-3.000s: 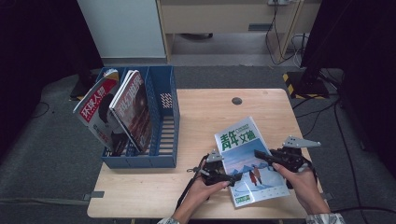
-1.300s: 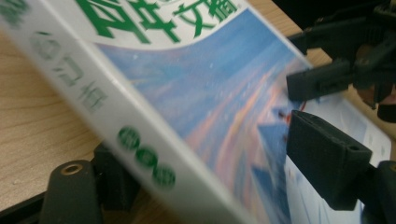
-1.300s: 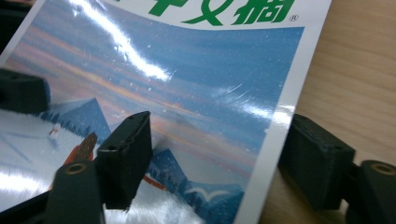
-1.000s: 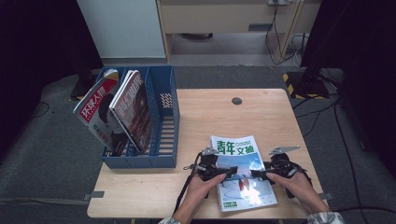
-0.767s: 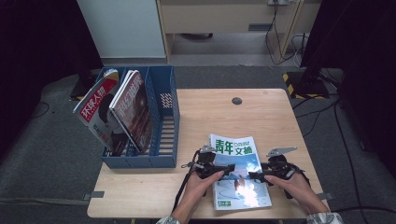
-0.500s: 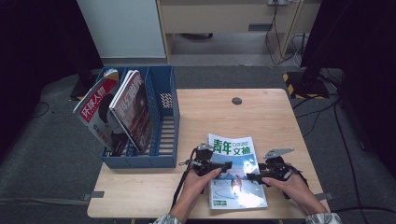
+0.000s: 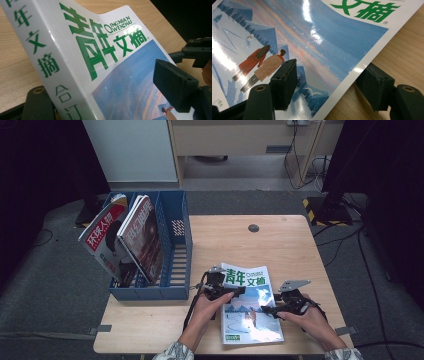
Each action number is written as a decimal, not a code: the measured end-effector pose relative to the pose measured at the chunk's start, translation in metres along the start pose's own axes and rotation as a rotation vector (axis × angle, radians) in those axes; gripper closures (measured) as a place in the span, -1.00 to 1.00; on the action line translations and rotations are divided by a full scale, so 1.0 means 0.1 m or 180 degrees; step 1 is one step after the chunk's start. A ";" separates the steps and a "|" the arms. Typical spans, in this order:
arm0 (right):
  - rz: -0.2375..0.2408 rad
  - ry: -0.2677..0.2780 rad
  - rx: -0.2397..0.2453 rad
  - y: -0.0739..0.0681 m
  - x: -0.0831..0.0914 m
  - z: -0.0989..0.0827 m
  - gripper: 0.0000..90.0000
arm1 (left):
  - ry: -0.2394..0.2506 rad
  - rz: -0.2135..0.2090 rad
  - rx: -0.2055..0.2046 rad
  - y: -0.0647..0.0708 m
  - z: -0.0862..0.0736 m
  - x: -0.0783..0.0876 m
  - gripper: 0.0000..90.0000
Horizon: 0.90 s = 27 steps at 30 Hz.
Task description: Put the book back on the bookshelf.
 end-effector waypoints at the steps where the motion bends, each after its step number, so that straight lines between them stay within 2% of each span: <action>1: 0.0001 -0.0010 0.0007 -0.01 0.00 0.01 -0.25 | -0.0003 0.0003 0.0003 0.00 0.00 0.00 -0.49; 5: 0.0008 0.0006 -0.0025 -0.01 -0.01 0.00 -0.25 | -0.0013 0.0029 0.0014 -0.02 0.00 0.00 -0.47; 6: 0.0013 0.0015 -0.0055 0.00 -0.01 0.00 -0.27 | 0.0025 0.0101 0.0003 -0.02 -0.01 0.00 -0.38; 7: 0.0013 0.0015 -0.0055 0.00 -0.01 0.00 -0.27 | 0.0025 0.0101 0.0003 -0.02 -0.01 0.00 -0.27; 8: -0.0001 -0.0001 -0.0110 -0.01 -0.02 0.01 -0.33 | 0.0038 0.0228 -0.0010 -0.02 -0.02 0.00 -0.19; 10: -0.0025 -0.0016 -0.0132 0.00 -0.04 0.02 -0.42 | 0.0064 0.0257 -0.0013 -0.03 -0.03 0.01 -0.10; 12: -0.0038 -0.0020 -0.0160 0.01 -0.07 0.03 -0.51 | 0.0091 0.0246 0.0019 -0.05 -0.03 0.03 0.03; 14: -0.0065 -0.0018 -0.0191 0.03 -0.09 0.04 -0.60 | 0.0099 0.0220 0.0009 -0.04 -0.02 0.04 0.04; 17: -0.0106 -0.0001 -0.0227 0.05 -0.11 0.06 -0.63 | 0.0100 0.0221 0.0007 -0.04 -0.02 0.04 0.05; 18: -0.0165 0.0031 -0.0268 0.08 -0.14 0.08 -0.68 | 0.0101 0.0203 0.0025 -0.04 -0.01 0.04 0.06; 20: -0.0125 0.0052 -0.0323 0.10 -0.15 0.09 -0.65 | 0.0097 0.0181 0.0018 -0.04 0.00 0.05 0.07; 27: -0.0065 0.0096 -0.0289 0.12 -0.17 0.09 -0.57 | 0.0064 0.0129 -0.0019 -0.01 0.02 0.05 -0.01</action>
Point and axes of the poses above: each handheld gripper's, and its own axes: x roughly backward along the jaws, z roughly out of its top, y roughly to its right, the point moved 1 cm from there along -x, roughly forward along the jaws, and after that the axes turned 1 degree about z, right-handed, at the moved point
